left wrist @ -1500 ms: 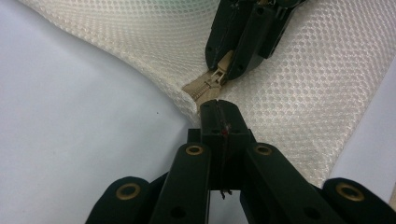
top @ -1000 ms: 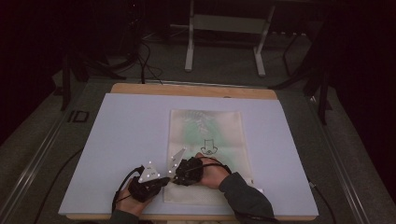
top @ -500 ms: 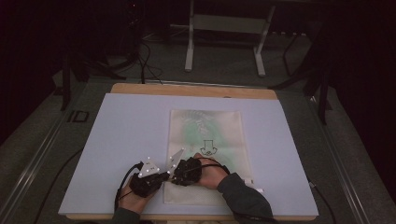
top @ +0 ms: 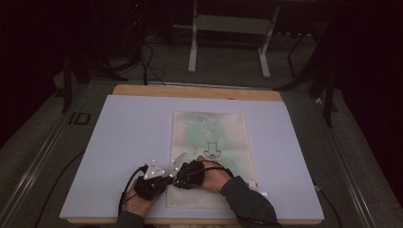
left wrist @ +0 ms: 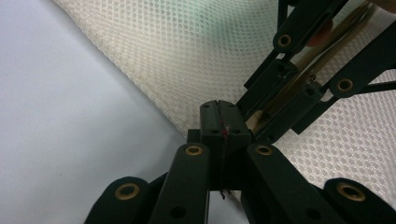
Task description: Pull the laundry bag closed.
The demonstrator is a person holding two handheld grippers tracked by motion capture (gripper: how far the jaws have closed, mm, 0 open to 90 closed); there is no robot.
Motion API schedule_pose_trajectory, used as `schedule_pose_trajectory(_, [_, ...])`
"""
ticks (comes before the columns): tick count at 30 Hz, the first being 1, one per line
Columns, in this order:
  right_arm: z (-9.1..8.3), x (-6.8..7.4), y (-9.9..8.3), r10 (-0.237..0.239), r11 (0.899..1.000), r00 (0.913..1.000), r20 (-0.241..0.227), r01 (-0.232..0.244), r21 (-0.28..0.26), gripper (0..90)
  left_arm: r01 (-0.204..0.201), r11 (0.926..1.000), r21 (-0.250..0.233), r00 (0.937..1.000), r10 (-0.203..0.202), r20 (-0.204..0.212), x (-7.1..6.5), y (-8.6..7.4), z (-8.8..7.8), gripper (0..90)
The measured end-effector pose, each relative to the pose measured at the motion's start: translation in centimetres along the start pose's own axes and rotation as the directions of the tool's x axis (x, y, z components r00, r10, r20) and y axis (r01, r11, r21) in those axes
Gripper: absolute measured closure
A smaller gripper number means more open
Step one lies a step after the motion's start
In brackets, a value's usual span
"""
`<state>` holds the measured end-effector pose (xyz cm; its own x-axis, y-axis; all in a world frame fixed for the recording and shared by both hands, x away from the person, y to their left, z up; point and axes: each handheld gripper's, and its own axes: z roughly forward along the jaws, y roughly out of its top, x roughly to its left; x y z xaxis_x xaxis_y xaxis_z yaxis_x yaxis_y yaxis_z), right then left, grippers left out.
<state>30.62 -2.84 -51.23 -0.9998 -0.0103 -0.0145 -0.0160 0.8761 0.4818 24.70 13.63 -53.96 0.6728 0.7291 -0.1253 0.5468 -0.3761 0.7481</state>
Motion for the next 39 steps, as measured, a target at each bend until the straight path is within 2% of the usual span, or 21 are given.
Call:
schedule_pose_trajectory(7, [-0.1, 0.2, 0.2, -0.020, 1.000, 0.9997, 0.011, 0.020, 0.024, 82.2, -0.008, 1.0000, 0.006, 0.9999, 0.008, -0.008, -0.2, 0.0, 0.1, 89.5])
schedule_pose_trajectory(13, [-0.3, 0.5, 0.3, -0.034, 0.998, 0.9990, 0.029, 0.032, 0.053, 82.3, 0.007, 1.0000, 0.007, 1.0000, -0.007, 0.003, 0.0, 0.0, 0.1, 89.6])
schedule_pose_trajectory(24, [-0.6, 0.7, 0.1, -0.051, 0.995, 0.9981, 0.034, 0.048, 0.085, 82.3, 0.004, 1.0000, 0.005, 1.0000, -0.004, 0.004, 0.0, -0.1, 0.1, 89.6])
schedule_pose_trajectory(39, [-1.3, 0.6, -0.7, -0.049, 0.993, 0.9986, 0.020, 0.047, 0.106, 82.3, 0.004, 1.0000, 0.004, 1.0000, -0.004, 0.007, 0.0, -0.1, 0.1, 89.6])
